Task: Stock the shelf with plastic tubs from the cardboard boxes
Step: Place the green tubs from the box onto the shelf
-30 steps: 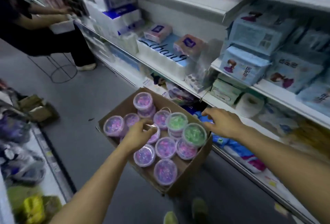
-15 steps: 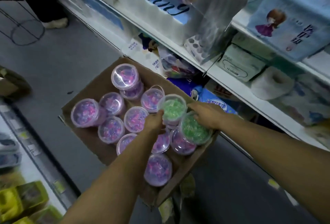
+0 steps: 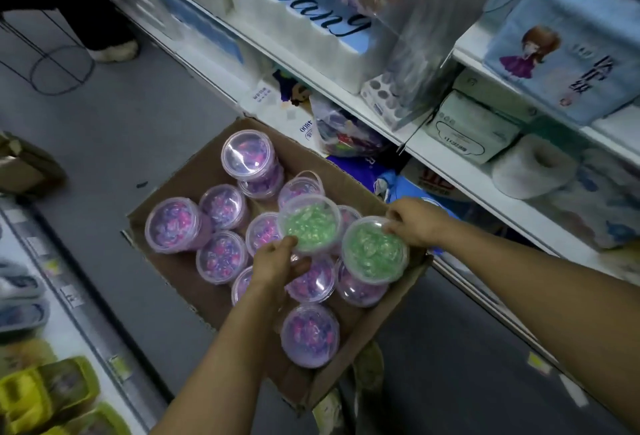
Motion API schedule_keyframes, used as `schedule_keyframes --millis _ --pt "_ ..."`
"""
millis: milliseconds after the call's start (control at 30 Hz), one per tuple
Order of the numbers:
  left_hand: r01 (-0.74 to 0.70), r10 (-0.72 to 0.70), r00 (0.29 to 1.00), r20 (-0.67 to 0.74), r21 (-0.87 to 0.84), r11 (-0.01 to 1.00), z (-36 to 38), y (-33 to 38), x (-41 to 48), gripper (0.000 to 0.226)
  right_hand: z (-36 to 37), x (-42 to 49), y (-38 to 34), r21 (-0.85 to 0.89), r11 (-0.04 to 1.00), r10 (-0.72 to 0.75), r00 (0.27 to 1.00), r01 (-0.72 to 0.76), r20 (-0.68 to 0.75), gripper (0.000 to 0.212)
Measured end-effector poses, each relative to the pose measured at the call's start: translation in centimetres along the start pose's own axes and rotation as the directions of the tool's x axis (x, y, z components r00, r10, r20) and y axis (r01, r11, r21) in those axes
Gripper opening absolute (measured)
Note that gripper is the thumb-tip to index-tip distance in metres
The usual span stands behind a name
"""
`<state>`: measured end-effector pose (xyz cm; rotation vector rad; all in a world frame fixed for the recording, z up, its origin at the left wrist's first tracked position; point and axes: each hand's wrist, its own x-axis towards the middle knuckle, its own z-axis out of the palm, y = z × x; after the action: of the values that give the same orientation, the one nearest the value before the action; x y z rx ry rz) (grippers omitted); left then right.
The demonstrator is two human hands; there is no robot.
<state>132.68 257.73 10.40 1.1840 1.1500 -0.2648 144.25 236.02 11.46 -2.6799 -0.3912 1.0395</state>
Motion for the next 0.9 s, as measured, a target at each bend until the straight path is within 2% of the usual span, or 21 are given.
schedule_keyframes --millis 67,167,300,367,500,600,733,900 --pt "-0.026 0.026 1.000 0.007 -0.018 0.999 -1.4 0.2 -1.3 0.010 -0.4 -1.1 0.2 0.207 0.975 0.090 0.995 -0.082 -0.032 0.027" --pt "-0.066 0.066 0.997 0.036 -0.010 0.998 -2.9 0.8 -3.5 0.011 -1.1 -3.7 0.1 0.476 0.864 0.205 0.978 -0.165 -0.033 0.034" --pt "-0.130 0.127 0.989 0.078 0.035 0.991 -4.0 2.0 -6.8 0.024 -2.9 -8.8 0.0 0.700 0.689 0.291 0.956 -0.189 -0.029 0.033" --pt "-0.145 0.142 0.985 0.103 0.023 0.989 -3.9 2.6 -8.7 0.021 -4.1 -11.9 0.4 0.782 0.597 0.332 0.943 -0.179 -0.038 0.030" --pt "-0.160 0.154 0.972 0.178 0.016 0.987 -2.6 3.4 -13.8 0.012 -6.2 -18.4 2.2 0.892 0.431 0.358 0.933 -0.135 -0.031 0.021" --pt "-0.200 0.186 0.946 0.266 0.027 0.979 -1.3 3.6 -17.6 0.014 -7.7 -23.1 3.9 0.935 0.336 0.366 0.930 -0.112 -0.020 0.019" --pt "-0.258 0.215 0.921 0.326 0.094 0.962 1.0 3.4 -22.7 0.026 -8.9 -29.7 6.6 0.949 0.312 0.395 0.914 -0.037 -0.094 0.022" --pt "-0.368 0.285 0.859 0.426 0.125 0.922 5.8 1.0 -30.4 0.024 -9.1 -39.5 11.9 0.958 0.276 0.480 0.854 0.070 -0.201 0.014"
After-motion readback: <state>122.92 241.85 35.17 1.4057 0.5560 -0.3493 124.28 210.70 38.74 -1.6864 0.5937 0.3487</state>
